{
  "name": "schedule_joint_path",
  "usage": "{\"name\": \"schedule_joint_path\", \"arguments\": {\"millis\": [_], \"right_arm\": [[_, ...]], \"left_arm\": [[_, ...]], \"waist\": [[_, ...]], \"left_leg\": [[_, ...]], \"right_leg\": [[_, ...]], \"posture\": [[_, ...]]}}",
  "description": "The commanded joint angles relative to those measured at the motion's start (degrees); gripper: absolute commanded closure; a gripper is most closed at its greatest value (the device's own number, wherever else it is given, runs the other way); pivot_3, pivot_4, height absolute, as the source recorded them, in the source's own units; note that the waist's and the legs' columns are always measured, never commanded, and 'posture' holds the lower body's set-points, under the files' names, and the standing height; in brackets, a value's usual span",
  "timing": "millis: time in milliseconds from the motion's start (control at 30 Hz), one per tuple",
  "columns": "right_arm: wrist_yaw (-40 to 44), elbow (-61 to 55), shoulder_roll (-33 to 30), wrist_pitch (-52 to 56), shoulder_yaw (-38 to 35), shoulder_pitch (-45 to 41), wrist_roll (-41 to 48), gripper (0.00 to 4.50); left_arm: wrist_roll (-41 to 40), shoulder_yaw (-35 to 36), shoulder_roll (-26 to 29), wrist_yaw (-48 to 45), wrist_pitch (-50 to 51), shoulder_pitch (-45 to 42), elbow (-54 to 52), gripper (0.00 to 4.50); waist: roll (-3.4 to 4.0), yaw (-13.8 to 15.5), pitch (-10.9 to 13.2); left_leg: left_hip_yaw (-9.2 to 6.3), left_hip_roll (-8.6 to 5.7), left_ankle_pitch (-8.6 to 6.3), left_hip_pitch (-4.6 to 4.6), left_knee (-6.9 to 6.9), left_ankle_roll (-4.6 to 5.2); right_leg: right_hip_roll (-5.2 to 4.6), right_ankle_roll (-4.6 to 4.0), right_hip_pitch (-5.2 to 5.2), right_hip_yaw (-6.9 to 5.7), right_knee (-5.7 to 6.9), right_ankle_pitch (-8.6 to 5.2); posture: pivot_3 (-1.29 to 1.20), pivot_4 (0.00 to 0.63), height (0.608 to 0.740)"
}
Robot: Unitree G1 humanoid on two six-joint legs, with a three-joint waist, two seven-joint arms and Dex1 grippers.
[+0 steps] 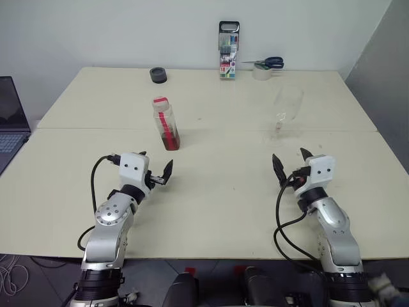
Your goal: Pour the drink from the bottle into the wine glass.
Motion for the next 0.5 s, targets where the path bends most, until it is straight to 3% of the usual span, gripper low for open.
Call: {"name": "schedule_joint_path", "arguments": {"millis": [33,500], "right_arm": [[-0.1,-1.9,0.3,-1.7,-1.3,-1.6,1.8,0.0],[-0.7,-1.6,0.9,-2.3,-1.9,-2.3,2.7,0.0]], "left_arm": [[0.3,0.1,0.1,0.1,-1.3,-1.0,-1.6,0.05],[0.5,-0.2,0.1,-0.8,-1.0,-2.6,-0.7,0.05]], "waist": [[0.0,0.0,0.0],[0.0,0.0,0.0]], "left_leg": [[0.0,0.0,0.0,0.0,0.0,0.0],[0.0,0.0,0.0,0.0,0.0,0.0]], "right_leg": [[0.0,0.0,0.0,0.0,0.0,0.0],[0.0,0.0,0.0,0.0,0.0,0.0]], "posture": [[0.0,0.15,0.74],[0.0,0.15,0.74]]}}
